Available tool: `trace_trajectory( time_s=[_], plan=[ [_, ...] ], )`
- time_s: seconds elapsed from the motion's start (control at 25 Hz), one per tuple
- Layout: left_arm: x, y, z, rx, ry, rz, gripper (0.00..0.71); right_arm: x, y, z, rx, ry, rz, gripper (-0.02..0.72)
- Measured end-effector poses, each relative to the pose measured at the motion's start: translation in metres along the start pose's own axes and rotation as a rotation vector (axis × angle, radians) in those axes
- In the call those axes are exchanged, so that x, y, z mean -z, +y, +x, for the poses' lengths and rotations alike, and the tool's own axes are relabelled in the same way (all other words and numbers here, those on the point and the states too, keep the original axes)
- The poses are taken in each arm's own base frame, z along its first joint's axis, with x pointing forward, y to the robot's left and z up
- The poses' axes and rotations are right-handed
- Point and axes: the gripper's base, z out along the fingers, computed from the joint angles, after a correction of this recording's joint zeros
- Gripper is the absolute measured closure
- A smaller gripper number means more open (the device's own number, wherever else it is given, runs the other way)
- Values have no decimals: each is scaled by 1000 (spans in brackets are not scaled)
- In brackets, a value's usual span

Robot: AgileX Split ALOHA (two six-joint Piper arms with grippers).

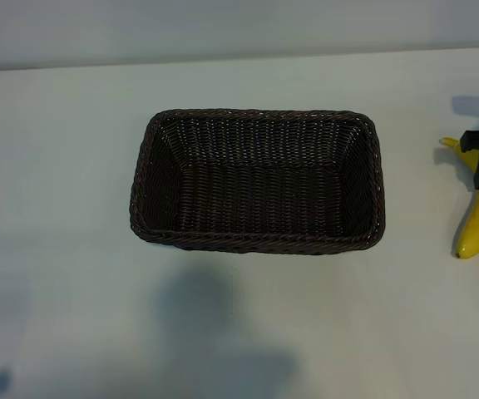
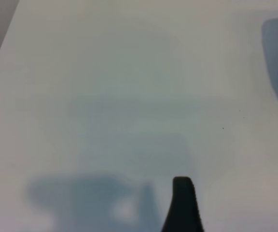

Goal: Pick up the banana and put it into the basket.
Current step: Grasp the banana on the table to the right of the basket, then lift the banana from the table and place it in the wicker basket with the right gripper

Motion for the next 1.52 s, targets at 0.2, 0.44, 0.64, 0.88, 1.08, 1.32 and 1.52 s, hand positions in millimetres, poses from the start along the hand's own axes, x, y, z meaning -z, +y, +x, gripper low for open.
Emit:
trace_trajectory(
  time_s=[0.2, 0.44, 0.64, 0.88, 1.08, 1.32, 1.52],
  plan=[
    [0, 0, 0, -5, 0, 0, 135, 0, 0, -1, -1, -10, 0, 109],
    [0, 0, 0, -5, 0, 0, 135, -4, -1, -1, 1, -7, 3, 109],
    [0, 0, 0, -4, 0, 0, 135, -18, -2, -1, -1, 30, 6, 111],
    [0, 0, 0, -4, 1, 0, 135, -19, -2, 0, 4, 37, 9, 276],
    [0, 0, 0, -4, 1, 0, 135, -16, -2, 1, 9, 78, 11, 275],
    [0, 0, 0, -4, 1, 0, 135, 36, 10, -15, 55, 44, -4, 275],
    [0, 0, 0, -4, 1, 0, 135, 84, 47, -24, 155, -10, -21, 275]
  ],
)
